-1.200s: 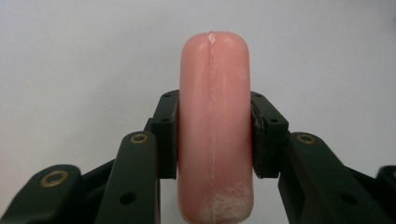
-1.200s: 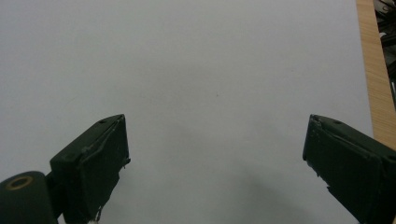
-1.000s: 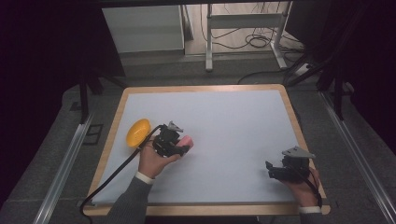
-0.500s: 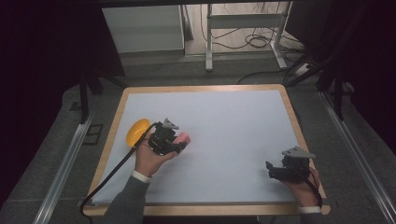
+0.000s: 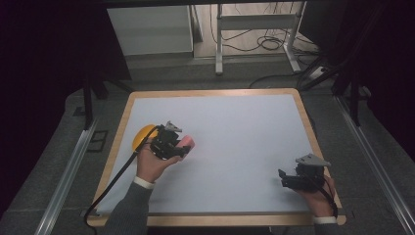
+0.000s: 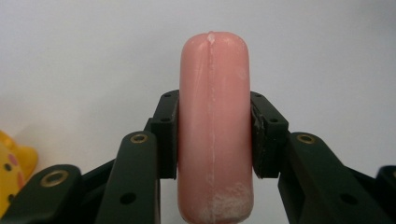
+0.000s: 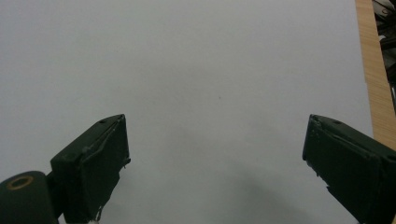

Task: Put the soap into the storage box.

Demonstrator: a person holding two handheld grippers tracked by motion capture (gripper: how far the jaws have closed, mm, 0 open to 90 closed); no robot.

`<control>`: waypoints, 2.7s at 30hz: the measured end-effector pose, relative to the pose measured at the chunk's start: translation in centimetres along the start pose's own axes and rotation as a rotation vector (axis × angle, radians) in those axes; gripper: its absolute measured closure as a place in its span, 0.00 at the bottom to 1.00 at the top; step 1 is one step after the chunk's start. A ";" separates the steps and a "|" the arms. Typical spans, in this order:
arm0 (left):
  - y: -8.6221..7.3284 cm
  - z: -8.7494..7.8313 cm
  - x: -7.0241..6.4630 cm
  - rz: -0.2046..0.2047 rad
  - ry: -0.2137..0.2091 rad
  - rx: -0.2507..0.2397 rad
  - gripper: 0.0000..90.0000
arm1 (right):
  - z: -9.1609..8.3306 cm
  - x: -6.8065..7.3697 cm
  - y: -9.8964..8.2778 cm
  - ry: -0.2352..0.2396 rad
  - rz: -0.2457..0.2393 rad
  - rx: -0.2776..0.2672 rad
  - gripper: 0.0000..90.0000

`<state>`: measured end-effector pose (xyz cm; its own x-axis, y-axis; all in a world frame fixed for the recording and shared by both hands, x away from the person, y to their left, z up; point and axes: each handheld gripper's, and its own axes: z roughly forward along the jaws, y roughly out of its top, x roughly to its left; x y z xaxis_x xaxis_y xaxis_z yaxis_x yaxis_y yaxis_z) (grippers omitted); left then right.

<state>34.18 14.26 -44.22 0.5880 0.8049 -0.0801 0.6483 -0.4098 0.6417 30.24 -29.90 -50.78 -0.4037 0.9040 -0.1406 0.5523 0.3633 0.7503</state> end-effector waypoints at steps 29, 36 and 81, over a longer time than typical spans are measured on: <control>-0.1 -1.8 3.0 -0.045 0.056 -0.005 0.67 | -0.2 -0.1 0.0 -0.004 0.007 -0.008 0.08; 0.0 -2.0 3.7 -0.055 0.064 -0.003 0.67 | -0.3 -0.2 0.1 -0.005 0.009 -0.011 0.08; 0.0 -2.8 8.5 -0.164 0.125 0.009 0.67 | -0.3 -0.2 0.0 -0.007 0.011 -0.005 0.08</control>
<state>37.83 22.33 -42.81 0.4099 0.9080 -0.0868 0.7352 -0.2725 0.6206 30.16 -30.14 -50.56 -0.3925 0.9095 -0.1373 0.5530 0.3526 0.7549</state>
